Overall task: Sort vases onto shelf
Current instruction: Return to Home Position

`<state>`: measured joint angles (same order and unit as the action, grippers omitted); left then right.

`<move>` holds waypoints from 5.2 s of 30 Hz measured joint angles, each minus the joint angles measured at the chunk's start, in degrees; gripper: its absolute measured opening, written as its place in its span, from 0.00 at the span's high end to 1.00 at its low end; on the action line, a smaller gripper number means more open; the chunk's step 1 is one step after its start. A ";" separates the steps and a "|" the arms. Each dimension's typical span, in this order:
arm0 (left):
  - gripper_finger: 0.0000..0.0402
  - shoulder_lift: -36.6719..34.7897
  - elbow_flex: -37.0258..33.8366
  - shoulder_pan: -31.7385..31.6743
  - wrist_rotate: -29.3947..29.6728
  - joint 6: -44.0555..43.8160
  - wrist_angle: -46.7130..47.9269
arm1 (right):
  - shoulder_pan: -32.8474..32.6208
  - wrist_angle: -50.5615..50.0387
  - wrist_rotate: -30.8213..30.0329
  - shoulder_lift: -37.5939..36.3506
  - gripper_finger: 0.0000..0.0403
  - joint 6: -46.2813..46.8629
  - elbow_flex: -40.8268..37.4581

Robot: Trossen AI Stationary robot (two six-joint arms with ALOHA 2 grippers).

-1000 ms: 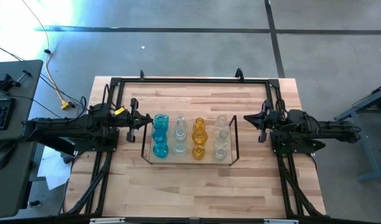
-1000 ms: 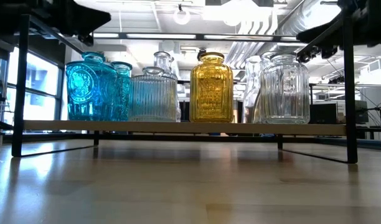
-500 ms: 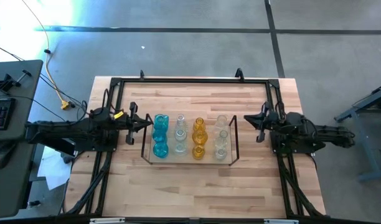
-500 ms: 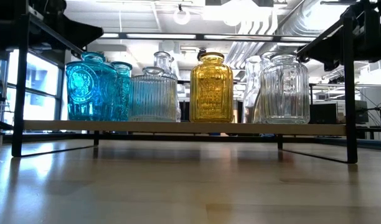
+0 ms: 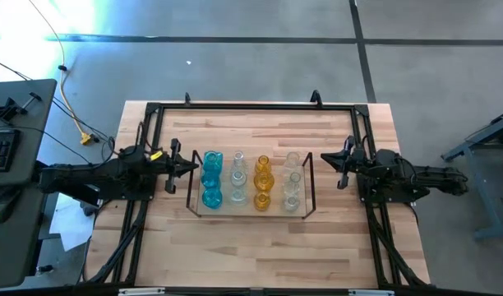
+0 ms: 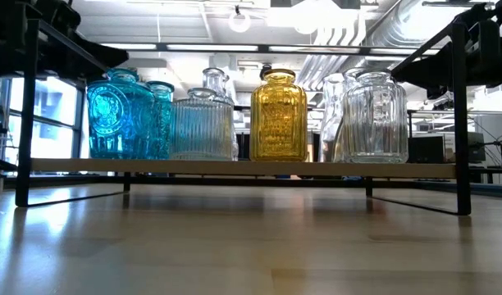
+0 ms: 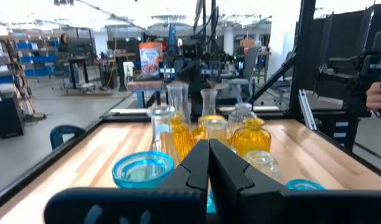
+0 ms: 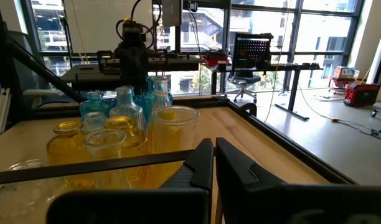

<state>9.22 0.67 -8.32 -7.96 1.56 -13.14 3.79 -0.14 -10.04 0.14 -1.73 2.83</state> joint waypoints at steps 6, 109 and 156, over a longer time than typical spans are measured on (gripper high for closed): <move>1.00 -7.48 0.00 0.00 1.15 1.06 5.34 | 0.00 -0.07 -0.02 0.00 1.00 0.01 0.00; 1.00 -3.88 0.22 -3.19 27.64 -1.38 10.31 | -0.02 -3.74 -4.74 0.17 1.00 1.76 0.07; 1.00 -0.12 0.31 -3.10 27.62 -1.40 10.31 | -0.04 -3.76 -4.74 0.22 1.00 1.76 0.07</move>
<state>9.10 0.97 -11.42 19.66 0.16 -2.83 3.75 -3.90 -14.79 0.36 0.03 2.90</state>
